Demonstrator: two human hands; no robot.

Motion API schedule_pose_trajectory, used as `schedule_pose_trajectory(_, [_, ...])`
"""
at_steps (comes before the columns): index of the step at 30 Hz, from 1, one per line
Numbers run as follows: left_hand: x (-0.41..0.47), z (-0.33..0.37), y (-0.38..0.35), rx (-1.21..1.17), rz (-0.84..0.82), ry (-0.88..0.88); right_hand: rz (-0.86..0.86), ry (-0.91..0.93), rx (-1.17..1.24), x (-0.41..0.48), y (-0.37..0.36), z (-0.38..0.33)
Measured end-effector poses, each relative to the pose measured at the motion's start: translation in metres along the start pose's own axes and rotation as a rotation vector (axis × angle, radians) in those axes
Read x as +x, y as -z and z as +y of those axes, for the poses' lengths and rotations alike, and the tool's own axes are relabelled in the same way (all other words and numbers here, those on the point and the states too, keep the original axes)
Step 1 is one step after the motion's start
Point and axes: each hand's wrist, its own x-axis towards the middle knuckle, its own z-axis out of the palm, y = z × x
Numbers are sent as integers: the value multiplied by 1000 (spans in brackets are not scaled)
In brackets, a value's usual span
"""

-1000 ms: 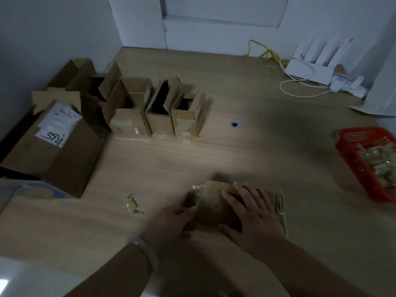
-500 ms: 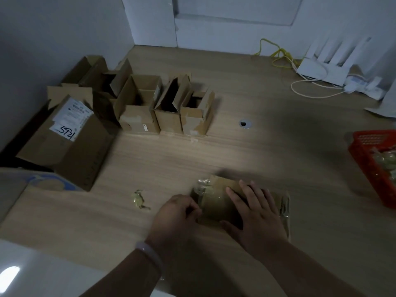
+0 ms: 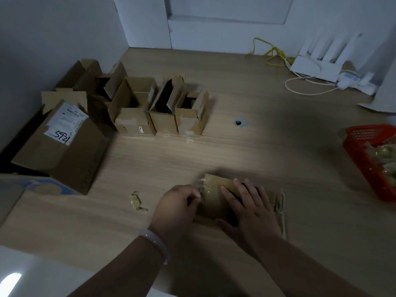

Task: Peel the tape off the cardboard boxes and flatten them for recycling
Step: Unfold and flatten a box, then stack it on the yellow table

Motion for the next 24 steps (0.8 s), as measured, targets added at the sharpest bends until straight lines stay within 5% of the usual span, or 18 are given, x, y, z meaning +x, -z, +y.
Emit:
schedule_pose_trajectory(5, [17,0,-2,200,-59,-119,-1,13,-7,1,1,0])
schedule_pose_trajectory(14, [31,6,-7,28,-105,66,-35,-3,-33,2,4,-3])
schedule_pose_trajectory(20, [39,10,15,158,-107,140,-92,45,29,1,6,2])
schedule_pose_trajectory(24, [39,21,13,225,-164,-117,-102,47,284,5,13,11])
